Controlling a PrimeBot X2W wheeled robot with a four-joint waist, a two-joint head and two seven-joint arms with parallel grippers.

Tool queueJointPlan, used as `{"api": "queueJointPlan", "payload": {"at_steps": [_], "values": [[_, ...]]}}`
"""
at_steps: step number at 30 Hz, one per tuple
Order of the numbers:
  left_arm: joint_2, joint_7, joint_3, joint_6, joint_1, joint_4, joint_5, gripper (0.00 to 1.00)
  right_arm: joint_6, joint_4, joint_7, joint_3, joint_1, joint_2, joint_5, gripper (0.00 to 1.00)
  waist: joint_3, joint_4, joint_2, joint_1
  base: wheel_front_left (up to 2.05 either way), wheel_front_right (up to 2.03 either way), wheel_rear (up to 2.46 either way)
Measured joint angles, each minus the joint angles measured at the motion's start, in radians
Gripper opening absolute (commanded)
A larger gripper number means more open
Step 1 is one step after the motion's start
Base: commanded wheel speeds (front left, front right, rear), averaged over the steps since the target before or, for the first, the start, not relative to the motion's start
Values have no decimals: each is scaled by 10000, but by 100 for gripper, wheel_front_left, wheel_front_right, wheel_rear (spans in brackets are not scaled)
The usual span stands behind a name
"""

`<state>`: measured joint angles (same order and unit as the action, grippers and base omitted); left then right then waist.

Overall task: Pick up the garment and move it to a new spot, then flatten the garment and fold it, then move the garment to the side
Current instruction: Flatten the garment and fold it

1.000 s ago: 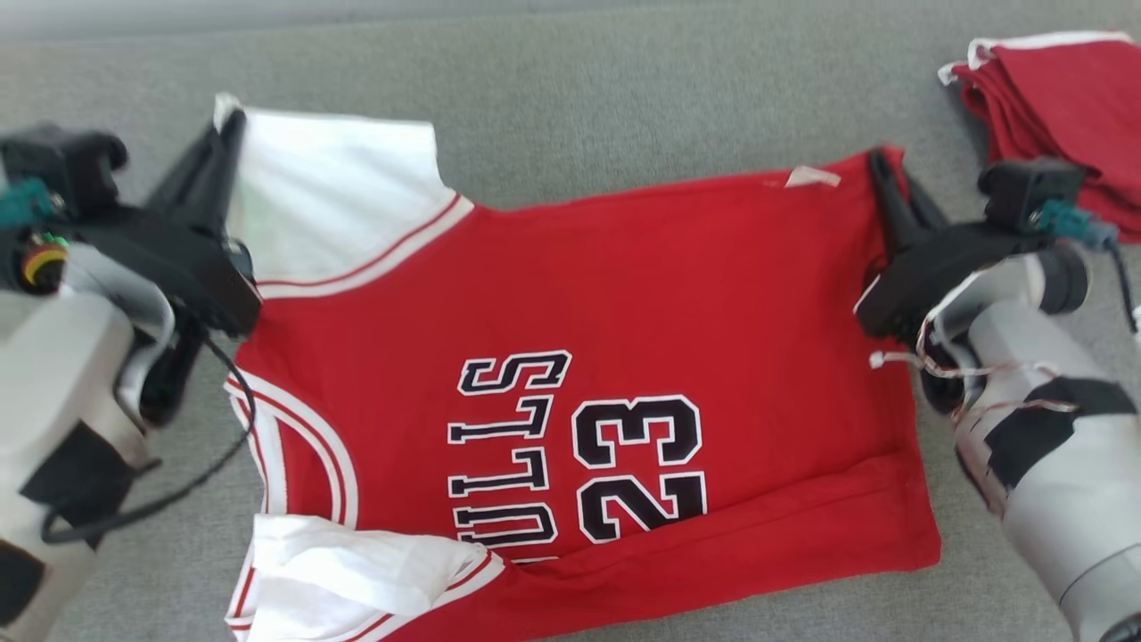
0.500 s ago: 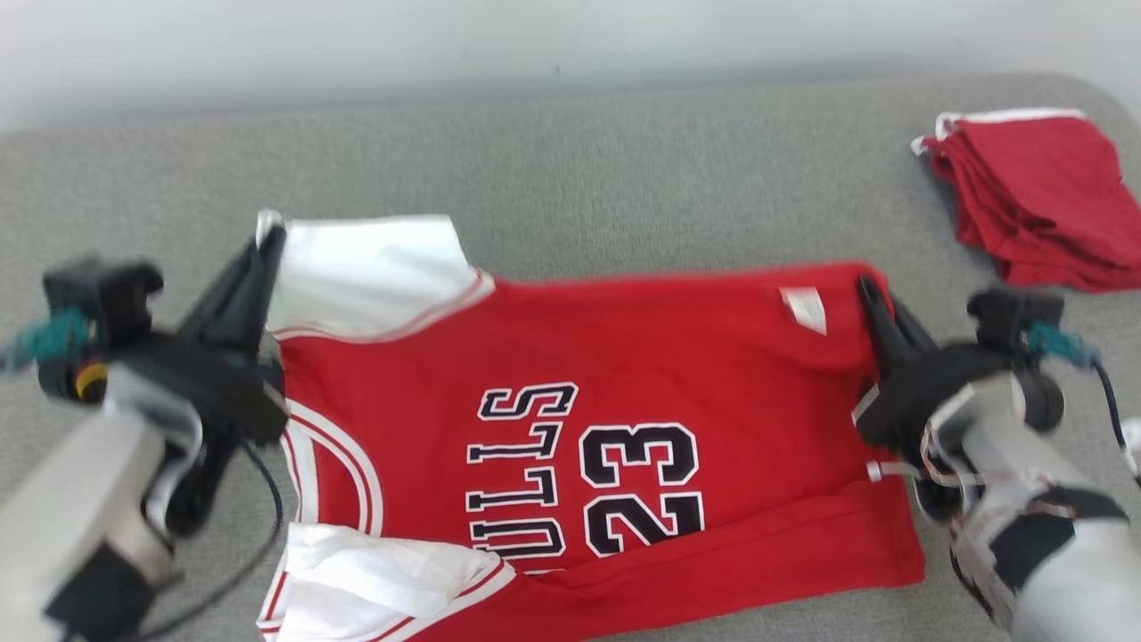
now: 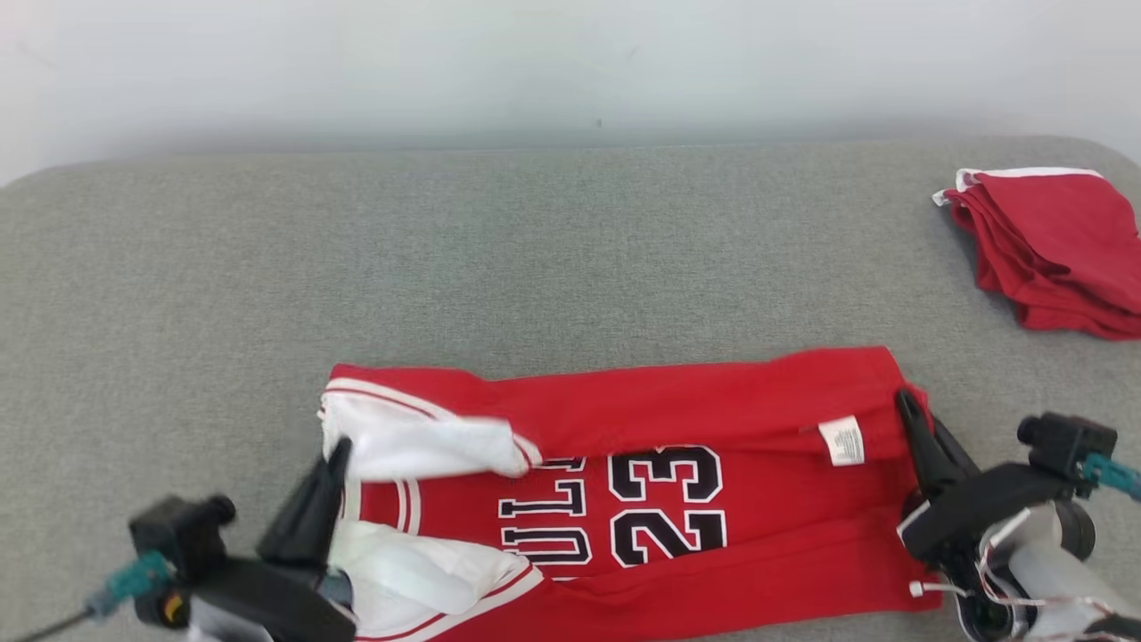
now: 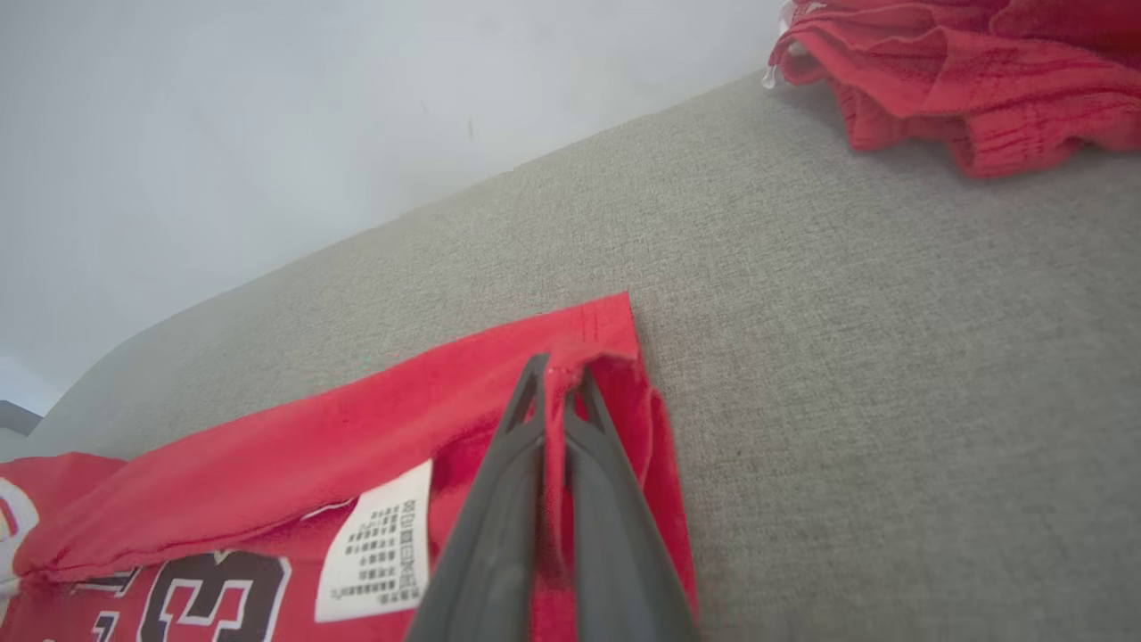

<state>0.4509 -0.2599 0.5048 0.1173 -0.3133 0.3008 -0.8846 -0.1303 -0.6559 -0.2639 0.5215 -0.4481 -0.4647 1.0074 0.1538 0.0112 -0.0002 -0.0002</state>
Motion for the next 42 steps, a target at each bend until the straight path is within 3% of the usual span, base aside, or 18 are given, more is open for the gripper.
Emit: {"api": "queueJointPlan", "payload": {"at_steps": [7,16,17,18,19,30,38,42], "values": [[-685,0,-368,33,1176,-8,543,0,0,838,-2,-466,1163,-167,-65,0,-107,155,2,1,0,0,0],[-1283,2,-556,77,1425,1097,1072,0,0,510,15,-543,1608,-232,-151,0,-173,294,1,2,0,0,0],[-1315,0,-625,77,1367,1239,1127,0,0,447,75,-516,1606,-217,-155,9,-183,313,1,2,0,0,0],[-1329,2,-704,79,1282,1358,1287,26,0,412,73,-497,1605,-192,-180,46,-198,326,2,2,0,0,0],[-1340,0,-803,88,1202,1413,1532,100,0,401,73,-479,1602,-171,-245,100,-213,337,1,2,0,0,0],[-2010,0,-2982,94,1529,704,3465,100,0,483,21,-1114,1603,-140,-928,100,-471,344,1,2,0,0,0],[-3001,-13,-4477,-29,2475,-420,5503,100,0,-481,-2,-1016,1433,127,-1774,100,-608,478,1,2,0,0,0],[-3352,-13,-4911,-13,2789,-481,5810,100,0,-892,12,-1011,1388,270,-1870,100,-661,529,2,2,0,0,0]]}}
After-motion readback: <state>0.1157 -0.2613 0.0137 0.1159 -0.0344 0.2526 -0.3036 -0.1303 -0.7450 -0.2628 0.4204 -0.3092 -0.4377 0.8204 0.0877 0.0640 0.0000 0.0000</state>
